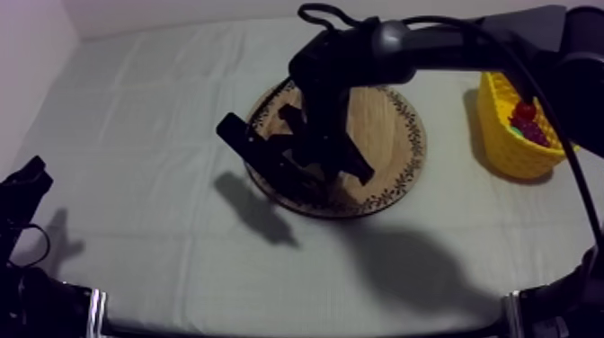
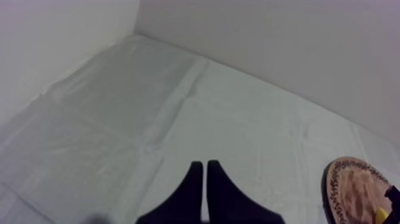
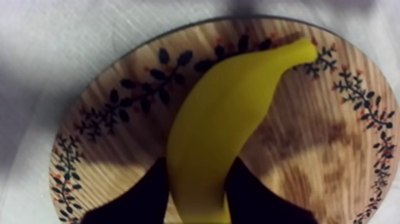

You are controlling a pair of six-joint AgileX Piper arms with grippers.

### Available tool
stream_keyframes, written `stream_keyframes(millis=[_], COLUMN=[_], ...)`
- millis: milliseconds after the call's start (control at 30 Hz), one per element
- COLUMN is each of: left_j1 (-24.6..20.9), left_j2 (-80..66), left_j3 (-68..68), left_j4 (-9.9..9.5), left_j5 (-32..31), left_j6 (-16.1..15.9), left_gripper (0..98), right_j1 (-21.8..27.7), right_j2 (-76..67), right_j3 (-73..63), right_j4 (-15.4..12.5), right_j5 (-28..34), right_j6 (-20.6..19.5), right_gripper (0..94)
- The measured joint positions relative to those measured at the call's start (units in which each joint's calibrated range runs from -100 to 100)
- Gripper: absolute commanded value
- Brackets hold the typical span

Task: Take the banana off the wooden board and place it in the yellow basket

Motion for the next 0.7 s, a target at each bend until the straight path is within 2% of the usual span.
stream_keyframes(millis=[133, 300, 700], left_j1=[0.0, 0.0, 0.0], left_j2=[0.0, 0.0, 0.0], left_j3=[0.0, 0.0, 0.0], left_j4=[0.0, 0.0, 0.0], left_j5=[0.0, 0.07, 0.07], left_j6=[0.0, 0.0, 0.0], left_gripper=[0.1, 0.1, 0.1], right_j1=[-0.12, -0.16, 0.39], right_j2=[-0.07, -0.74, -10.09], right_j3=[0.52, 1.11, 0.3], right_j4=[0.61, 0.88, 1.45], right_j5=[-0.46, -0.98, 3.39], right_j6=[-0.8, -0.98, 0.96], right_gripper=[16.7, 15.6, 15.5])
